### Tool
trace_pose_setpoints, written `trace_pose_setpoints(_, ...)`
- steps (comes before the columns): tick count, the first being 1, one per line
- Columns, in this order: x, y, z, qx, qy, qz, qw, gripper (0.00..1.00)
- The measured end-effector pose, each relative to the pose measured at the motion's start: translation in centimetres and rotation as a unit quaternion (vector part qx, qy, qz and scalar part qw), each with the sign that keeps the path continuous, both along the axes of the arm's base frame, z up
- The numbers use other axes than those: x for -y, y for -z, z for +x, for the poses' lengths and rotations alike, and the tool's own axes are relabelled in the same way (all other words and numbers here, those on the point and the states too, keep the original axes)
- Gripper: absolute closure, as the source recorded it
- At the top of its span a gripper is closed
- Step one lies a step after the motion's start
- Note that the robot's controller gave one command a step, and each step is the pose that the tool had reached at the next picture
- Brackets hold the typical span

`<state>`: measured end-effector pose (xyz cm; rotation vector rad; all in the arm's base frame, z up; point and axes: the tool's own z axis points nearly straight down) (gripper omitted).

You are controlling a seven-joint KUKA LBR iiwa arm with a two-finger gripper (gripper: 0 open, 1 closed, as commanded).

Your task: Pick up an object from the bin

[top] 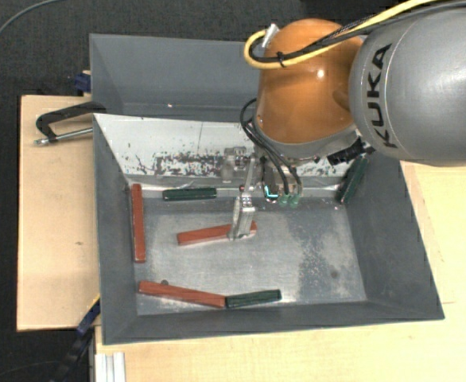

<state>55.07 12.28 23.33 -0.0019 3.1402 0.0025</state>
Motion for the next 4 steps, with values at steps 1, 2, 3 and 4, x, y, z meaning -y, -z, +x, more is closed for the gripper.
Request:
trace_pose_setpoints(1,-3.2,1.6,4.0,0.0030,-0.129,0.000,0.9917,0.00)
trace_pose_setpoints(2,2.3,16.7,3.3,-0.0042,-0.178,-0.001,0.9840,0.00)
trace_pose_setpoints(3,2.0,16.2,3.5,-0.0001,-0.179,0.000,0.9839,1.00)
trace_pose_setpoints(4,2.2,1.7,3.7,0.0074,-0.209,-0.001,0.9779,1.00)
